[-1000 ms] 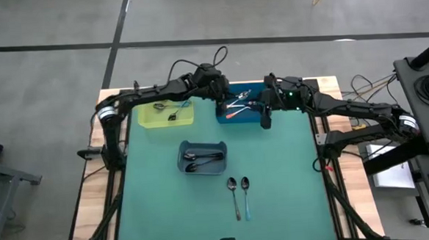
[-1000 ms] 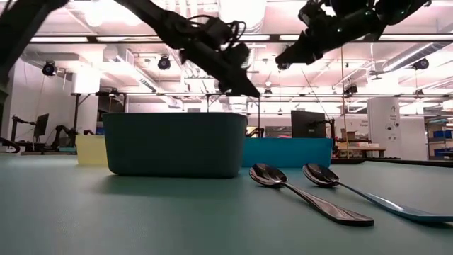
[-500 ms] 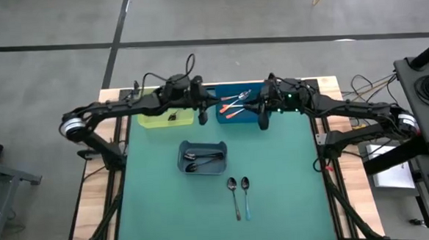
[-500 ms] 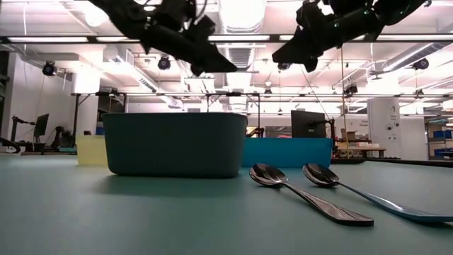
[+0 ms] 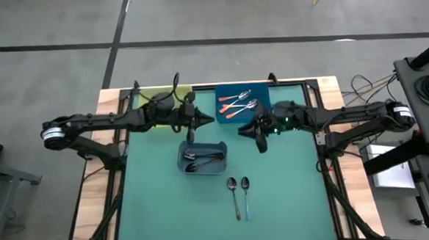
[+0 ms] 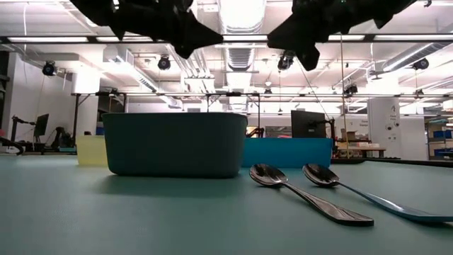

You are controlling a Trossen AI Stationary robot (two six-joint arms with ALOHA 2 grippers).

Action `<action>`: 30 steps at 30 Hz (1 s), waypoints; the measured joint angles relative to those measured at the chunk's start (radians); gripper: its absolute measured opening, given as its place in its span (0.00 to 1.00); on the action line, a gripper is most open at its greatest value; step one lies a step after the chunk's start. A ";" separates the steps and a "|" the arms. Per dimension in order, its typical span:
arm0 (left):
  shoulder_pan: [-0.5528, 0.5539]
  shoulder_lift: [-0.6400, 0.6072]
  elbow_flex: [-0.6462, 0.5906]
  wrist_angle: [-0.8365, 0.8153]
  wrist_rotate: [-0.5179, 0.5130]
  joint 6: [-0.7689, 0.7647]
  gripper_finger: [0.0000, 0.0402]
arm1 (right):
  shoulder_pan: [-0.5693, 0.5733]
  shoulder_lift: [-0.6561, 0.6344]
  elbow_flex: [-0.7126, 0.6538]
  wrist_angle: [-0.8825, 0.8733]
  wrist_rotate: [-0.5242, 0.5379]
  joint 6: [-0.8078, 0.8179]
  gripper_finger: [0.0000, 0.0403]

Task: Sort silverware by color (type)
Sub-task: Put the blue spoon into the green bin

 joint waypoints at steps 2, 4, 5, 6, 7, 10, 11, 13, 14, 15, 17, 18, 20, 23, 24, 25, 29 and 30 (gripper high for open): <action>-0.032 -0.020 -0.018 -0.001 0.000 -0.012 0.00 | 0.056 0.015 0.000 0.000 0.052 0.041 0.17; -0.069 -0.041 -0.034 0.000 0.000 -0.024 0.00 | 0.107 0.029 0.000 -0.001 0.081 0.091 0.17; -0.087 -0.052 -0.044 0.001 0.000 -0.028 0.00 | 0.130 0.032 0.000 -0.005 0.088 0.123 0.17; -0.106 -0.063 -0.054 0.000 -0.001 -0.033 0.00 | 0.152 0.037 0.000 -0.007 0.098 0.159 0.17; -0.124 -0.074 -0.064 0.000 -0.001 -0.037 0.00 | 0.173 0.041 0.000 -0.005 0.109 0.200 0.17; -0.174 -0.111 -0.087 0.001 -0.001 -0.061 0.00 | 0.231 0.046 0.000 -0.010 0.141 0.336 0.17; -0.189 -0.125 -0.096 0.001 -0.002 -0.062 0.00 | 0.253 0.052 0.000 -0.004 0.155 0.373 0.17; -0.218 -0.148 -0.110 -0.001 -0.007 -0.062 0.00 | 0.297 0.060 0.000 -0.011 0.184 0.435 0.17; -0.232 -0.161 -0.117 0.000 -0.023 -0.062 0.00 | 0.322 0.069 0.000 -0.008 0.189 0.456 0.17; -0.244 -0.177 -0.126 0.000 -0.037 -0.062 0.00 | 0.343 0.081 0.002 -0.006 0.195 0.477 0.17; -0.265 -0.202 -0.139 0.000 -0.065 -0.062 0.00 | 0.382 0.101 0.006 -0.009 0.225 0.517 0.17; -0.271 -0.214 -0.145 0.001 -0.074 -0.063 0.00 | 0.399 0.115 0.011 -0.012 0.243 0.536 0.17; -0.280 -0.238 -0.157 -0.006 -0.080 -0.070 0.00 | 0.426 0.149 0.030 -0.008 0.271 0.572 0.17; -0.282 -0.262 -0.167 -0.004 -0.080 -0.085 0.00 | 0.453 0.211 0.071 -0.010 0.288 0.604 0.17; -0.282 -0.268 -0.171 -0.005 -0.080 -0.086 0.00 | 0.460 0.233 0.087 -0.008 0.288 0.610 0.17; -0.282 -0.271 -0.173 -0.004 -0.080 -0.086 0.00 | 0.464 0.255 0.104 -0.019 0.288 0.620 0.17; -0.282 -0.297 -0.190 -0.007 -0.080 -0.087 0.00 | 0.475 0.336 0.209 -0.167 0.289 0.675 0.17; -0.282 -0.308 -0.199 -0.009 -0.080 -0.087 0.00 | 0.477 0.357 0.237 -0.225 0.289 0.693 0.17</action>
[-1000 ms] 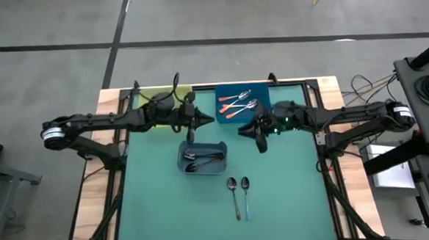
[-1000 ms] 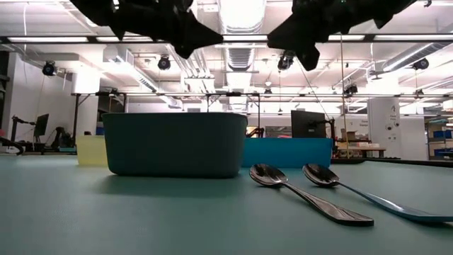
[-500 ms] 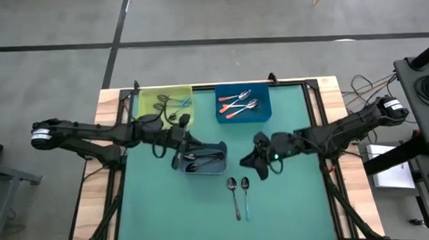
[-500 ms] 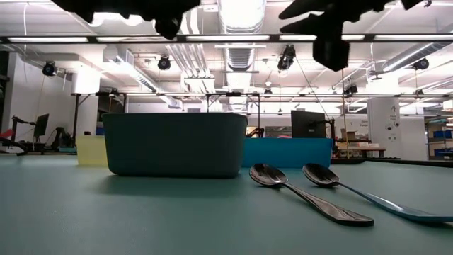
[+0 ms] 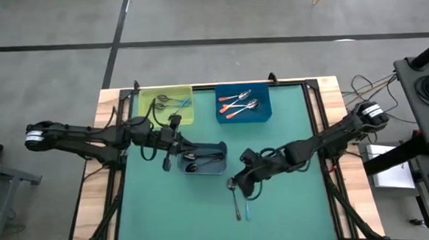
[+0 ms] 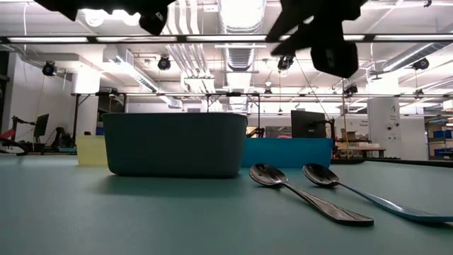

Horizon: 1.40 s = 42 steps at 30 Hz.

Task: Sort silverware by color (type)
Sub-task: Put the blue spoon into the green bin

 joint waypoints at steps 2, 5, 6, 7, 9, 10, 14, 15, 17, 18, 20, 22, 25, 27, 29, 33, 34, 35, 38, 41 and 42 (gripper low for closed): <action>0.000 -0.019 -0.016 -0.004 0.000 -0.001 0.00 | 0.001 0.042 0.063 -0.097 0.000 0.041 0.17; 0.000 -0.052 -0.035 -0.033 0.000 -0.002 0.00 | 0.002 0.100 0.159 -0.268 -0.003 0.099 0.17; 0.000 -0.060 -0.037 -0.038 0.000 -0.002 0.00 | 0.001 0.116 0.193 -0.307 -0.004 0.111 0.17; 0.000 -0.070 -0.039 -0.041 0.000 -0.002 0.00 | 0.002 0.133 0.223 -0.353 -0.007 0.125 0.17; 0.000 -0.093 -0.049 -0.055 0.000 -0.002 0.00 | 0.002 0.162 0.278 -0.432 -0.009 0.147 0.17; 0.000 -0.099 -0.052 -0.055 0.000 -0.002 0.00 | 0.004 0.178 0.304 -0.455 -0.013 0.155 0.17; 0.000 -0.136 -0.074 -0.053 0.000 0.003 0.00 | 0.012 0.226 0.377 -0.519 -0.053 0.201 0.17; 0.000 -0.146 -0.081 -0.050 0.000 0.006 0.00 | 0.017 0.235 0.385 -0.520 -0.062 0.211 0.17; 0.000 -0.166 -0.097 -0.058 0.000 0.007 0.00 | 0.023 0.255 0.398 -0.523 -0.080 0.241 0.17; 0.000 -0.173 -0.100 -0.057 0.000 0.008 0.00 | 0.025 0.264 0.401 -0.522 -0.090 0.257 0.17; 0.000 -0.191 -0.104 -0.070 0.000 0.009 0.00 | 0.032 0.281 0.401 -0.521 -0.109 0.293 0.17; 0.000 -0.203 -0.103 -0.075 0.000 0.022 0.00 | 0.040 0.294 0.401 -0.517 -0.125 0.336 0.17; 0.000 -0.223 -0.102 -0.093 0.000 0.043 0.00 | 0.054 0.312 0.396 -0.522 -0.151 0.392 0.17; 0.000 -0.237 -0.102 -0.099 0.000 0.056 0.00 | 0.062 0.326 0.391 -0.530 -0.164 0.424 0.17; 0.000 -0.248 -0.102 -0.101 0.000 0.068 0.00 | 0.068 0.338 0.390 -0.538 -0.166 0.454 0.17; 0.000 -0.257 -0.102 -0.105 0.000 0.091 0.00 | 0.071 0.358 0.388 -0.561 -0.170 0.501 0.17; 0.000 -0.257 -0.102 -0.105 0.000 0.096 0.00 | 0.070 0.363 0.388 -0.569 -0.171 0.513 0.17; 0.000 -0.257 -0.102 -0.106 0.000 0.102 0.00 | 0.069 0.369 0.388 -0.574 -0.174 0.520 0.17; 0.000 -0.257 -0.102 -0.106 0.000 0.121 0.00 | 0.068 0.383 0.387 -0.572 -0.186 0.547 0.17; 0.000 -0.257 -0.102 -0.107 0.000 0.140 0.00 | 0.067 0.397 0.387 -0.579 -0.200 0.561 0.17; 0.001 -0.257 -0.102 -0.107 -0.001 0.148 0.00 | 0.065 0.405 0.387 -0.581 -0.212 0.561 0.18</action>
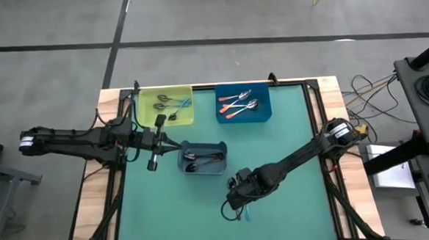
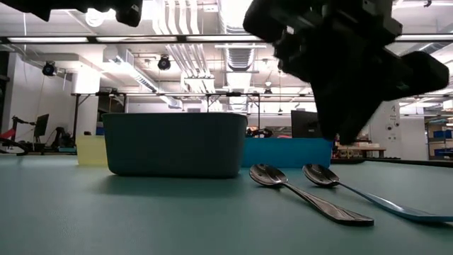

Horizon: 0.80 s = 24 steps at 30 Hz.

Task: Sort silverware by color (type)
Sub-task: Put the blue spoon into the green bin

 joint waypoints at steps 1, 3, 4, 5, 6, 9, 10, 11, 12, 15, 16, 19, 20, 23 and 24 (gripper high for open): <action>0.001 0.000 0.000 0.000 0.000 0.005 0.00 | 0.000 0.003 0.000 -0.007 -0.010 0.000 0.19; 0.001 0.000 0.000 -0.001 0.000 0.018 0.00 | -0.001 0.015 -0.001 -0.032 -0.025 0.001 0.22; 0.001 0.000 0.000 -0.001 -0.001 0.021 0.00 | -0.001 0.017 -0.001 -0.039 -0.028 0.002 0.24; 0.001 0.000 0.000 -0.001 -0.001 0.021 0.00 | -0.003 0.020 -0.001 -0.046 -0.029 0.001 0.27; 0.001 0.001 0.000 0.001 -0.002 0.023 0.00 | -0.004 0.023 -0.001 -0.054 -0.026 0.001 0.29; 0.002 0.000 0.000 0.000 -0.025 0.033 0.00 | -0.011 0.030 -0.001 -0.058 0.005 0.001 0.37; 0.002 0.000 0.000 0.000 -0.040 0.037 0.00 | -0.015 0.034 -0.001 -0.056 0.011 0.001 0.39; 0.003 0.000 0.000 0.000 -0.056 0.040 0.00 | -0.019 0.038 -0.001 -0.056 0.012 0.001 0.41; 0.003 0.000 0.000 -0.001 -0.074 0.042 0.00 | -0.022 0.043 -0.001 -0.055 0.013 0.001 0.42; 0.003 0.001 0.000 -0.002 -0.105 0.044 0.00 | -0.026 0.066 -0.002 -0.055 0.012 0.000 0.45; 0.003 0.001 0.000 -0.002 -0.109 0.046 0.00 | -0.026 0.074 -0.002 -0.055 0.010 0.000 0.45; 0.003 0.001 0.001 -0.002 -0.115 0.055 0.00 | -0.027 0.094 -0.002 -0.056 -0.003 -0.001 0.44; 0.003 0.001 0.000 -0.002 -0.115 0.058 0.00 | -0.027 0.098 -0.001 -0.055 -0.005 -0.002 0.43; 0.003 0.001 0.001 -0.002 -0.115 0.065 0.00 | -0.030 0.104 0.000 -0.058 -0.007 -0.003 0.39; 0.003 0.001 0.001 -0.002 -0.117 0.065 0.00 | -0.030 0.105 0.000 -0.060 -0.007 -0.004 0.38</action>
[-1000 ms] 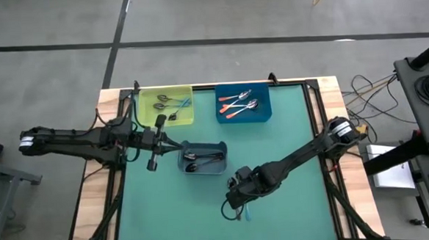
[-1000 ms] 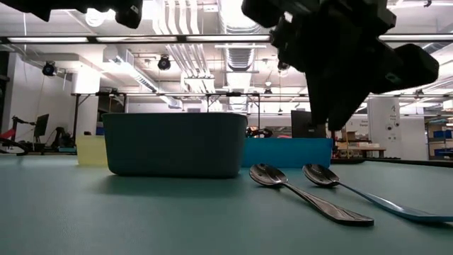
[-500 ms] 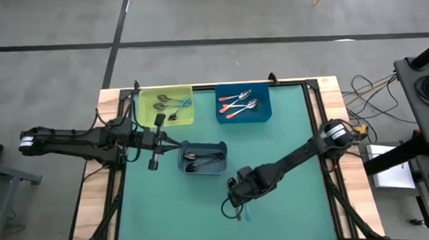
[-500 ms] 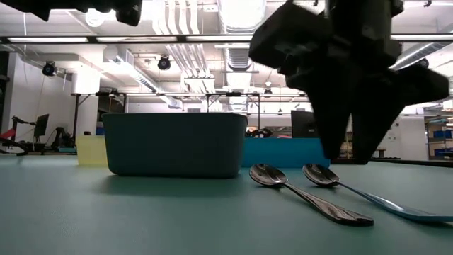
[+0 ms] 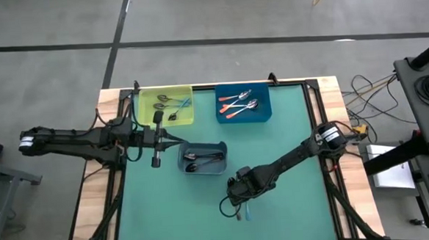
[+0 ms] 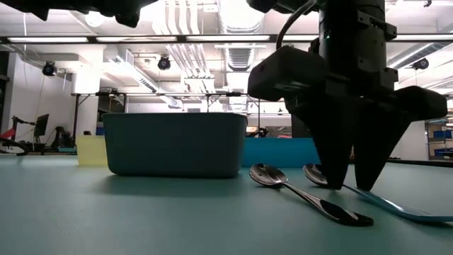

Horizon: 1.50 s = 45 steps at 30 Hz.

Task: Sort silverware by color (type)
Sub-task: Put the blue spoon into the green bin

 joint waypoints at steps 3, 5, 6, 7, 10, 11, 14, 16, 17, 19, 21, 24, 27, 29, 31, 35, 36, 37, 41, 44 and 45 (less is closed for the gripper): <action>0.000 0.000 0.000 -0.001 -0.014 0.001 0.00 | -0.004 0.000 0.000 -0.005 -0.003 -0.001 0.32; 0.000 0.000 0.000 -0.001 -0.014 0.001 0.00 | -0.008 0.001 0.000 -0.010 -0.005 -0.001 0.27; 0.000 0.000 0.000 -0.002 -0.015 0.002 0.00 | -0.008 0.001 -0.001 -0.012 -0.007 -0.001 0.24; 0.000 0.000 0.000 -0.002 -0.015 0.004 0.00 | -0.009 0.001 -0.001 -0.013 -0.007 -0.001 0.22; 0.000 0.000 0.000 -0.004 -0.015 0.004 0.00 | -0.012 0.001 -0.001 -0.018 -0.007 -0.001 0.14; 0.000 0.000 0.000 -0.004 -0.015 0.004 0.00 | -0.014 0.001 -0.001 -0.018 -0.006 -0.001 0.12; 0.000 0.000 0.000 -0.004 -0.015 0.004 0.00 | -0.015 0.001 -0.001 -0.016 -0.002 -0.001 0.06; 0.000 0.000 0.000 -0.004 -0.015 0.004 0.00 | -0.015 0.002 -0.001 -0.014 0.001 -0.003 0.04; 0.000 0.000 0.000 -0.004 -0.015 0.004 0.00 | -0.015 0.002 -0.001 -0.013 0.001 -0.004 0.03; 0.000 0.000 0.000 -0.004 -0.015 0.004 0.00 | -0.015 0.002 -0.001 -0.013 0.001 -0.013 0.03; 0.000 0.000 0.000 -0.004 -0.016 0.004 0.00 | -0.015 0.002 -0.001 -0.015 0.001 -0.019 0.03; 0.000 0.000 0.000 -0.005 -0.016 0.004 0.00 | -0.015 -0.001 -0.001 -0.025 0.002 -0.028 0.03; 0.000 0.000 0.000 -0.005 -0.016 0.001 0.00 | -0.015 -0.012 -0.002 -0.055 0.018 -0.051 0.02; 0.000 0.000 0.000 -0.005 -0.016 0.001 0.00 | -0.017 -0.028 -0.004 -0.066 0.032 -0.073 0.02; 0.000 0.000 0.000 -0.005 -0.016 0.000 0.00 | -0.017 -0.053 -0.003 -0.069 0.056 -0.094 0.02; 0.000 0.000 0.000 -0.006 -0.020 0.000 0.00 | -0.017 -0.095 -0.002 -0.123 0.105 -0.134 0.02; 0.000 0.001 0.000 -0.005 -0.028 -0.003 0.00 | -0.019 -0.110 -0.002 -0.139 0.120 -0.144 0.02; 0.000 0.002 0.000 -0.005 -0.038 -0.007 0.00 | -0.021 -0.127 -0.002 -0.159 0.136 -0.152 0.02; 0.000 0.006 0.000 -0.005 -0.093 -0.019 0.00 | -0.032 -0.192 -0.002 -0.221 0.235 -0.216 0.02; 0.001 0.010 0.000 0.006 -0.120 -0.027 0.00 | -0.045 -0.248 -0.002 -0.237 0.340 -0.305 0.02; 0.003 0.014 0.000 0.019 -0.127 -0.034 0.00 | -0.050 -0.269 -0.002 -0.242 0.380 -0.345 0.02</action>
